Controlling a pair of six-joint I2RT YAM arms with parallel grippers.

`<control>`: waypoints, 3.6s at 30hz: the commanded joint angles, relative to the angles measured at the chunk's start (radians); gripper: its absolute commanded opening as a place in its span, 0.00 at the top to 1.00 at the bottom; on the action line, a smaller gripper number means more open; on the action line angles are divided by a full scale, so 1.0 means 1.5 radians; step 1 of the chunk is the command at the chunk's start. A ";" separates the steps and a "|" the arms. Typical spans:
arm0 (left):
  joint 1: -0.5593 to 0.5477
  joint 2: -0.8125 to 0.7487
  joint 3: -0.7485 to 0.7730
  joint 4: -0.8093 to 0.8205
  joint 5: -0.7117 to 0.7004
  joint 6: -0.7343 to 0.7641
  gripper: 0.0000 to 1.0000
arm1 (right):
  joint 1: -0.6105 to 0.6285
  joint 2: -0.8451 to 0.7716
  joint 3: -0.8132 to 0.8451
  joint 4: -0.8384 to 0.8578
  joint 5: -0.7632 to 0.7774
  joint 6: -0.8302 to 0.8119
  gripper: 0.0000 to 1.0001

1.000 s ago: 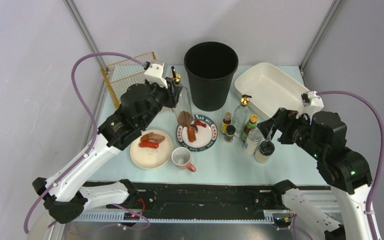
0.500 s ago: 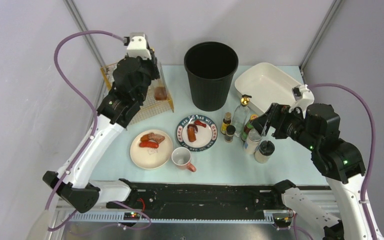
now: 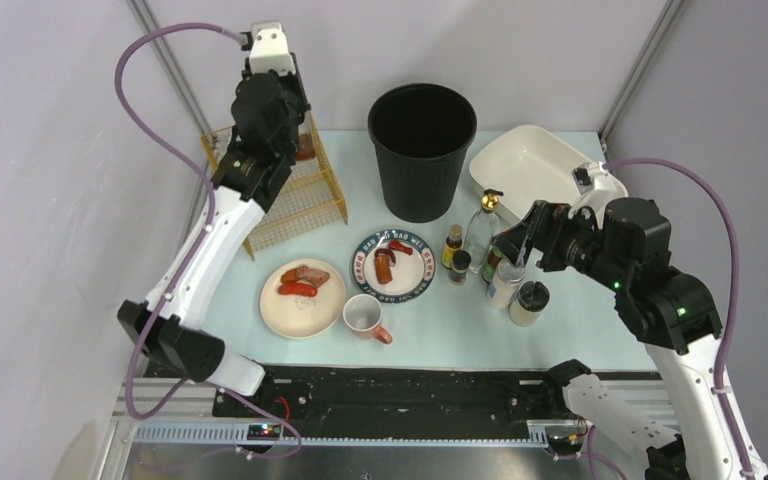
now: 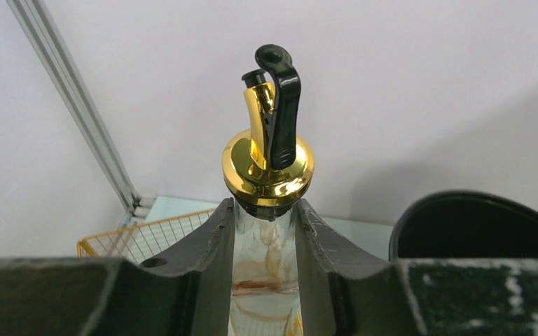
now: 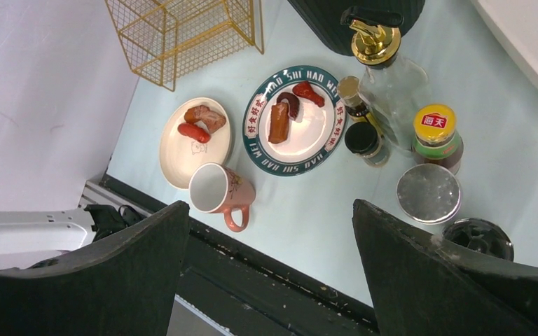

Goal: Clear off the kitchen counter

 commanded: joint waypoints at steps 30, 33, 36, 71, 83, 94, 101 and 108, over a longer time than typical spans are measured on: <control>0.104 0.282 0.332 0.138 -0.029 0.016 1.00 | 0.015 0.068 0.011 0.038 0.009 -0.012 0.11; 0.109 0.295 0.329 0.138 -0.025 0.004 1.00 | 0.015 0.068 0.005 0.040 0.010 -0.013 0.11; 0.111 0.306 0.327 0.138 -0.031 0.002 1.00 | 0.015 0.071 -0.002 0.041 0.010 -0.015 0.11; 0.112 0.305 0.113 0.187 0.005 -0.083 1.00 | 0.018 0.029 -0.072 0.033 0.025 -0.010 0.10; 0.106 0.287 0.041 0.216 -0.004 -0.088 1.00 | 0.019 0.019 -0.084 0.030 0.023 -0.009 0.10; 0.099 0.252 -0.020 0.231 -0.015 -0.094 0.46 | 0.020 0.003 -0.086 0.026 0.027 -0.005 0.05; 0.096 0.206 -0.049 0.232 -0.006 -0.078 0.25 | 0.022 -0.009 -0.087 0.025 0.024 -0.003 0.05; 0.081 0.141 -0.088 0.216 0.012 -0.071 0.19 | 0.023 -0.030 -0.086 0.018 0.017 -0.001 0.04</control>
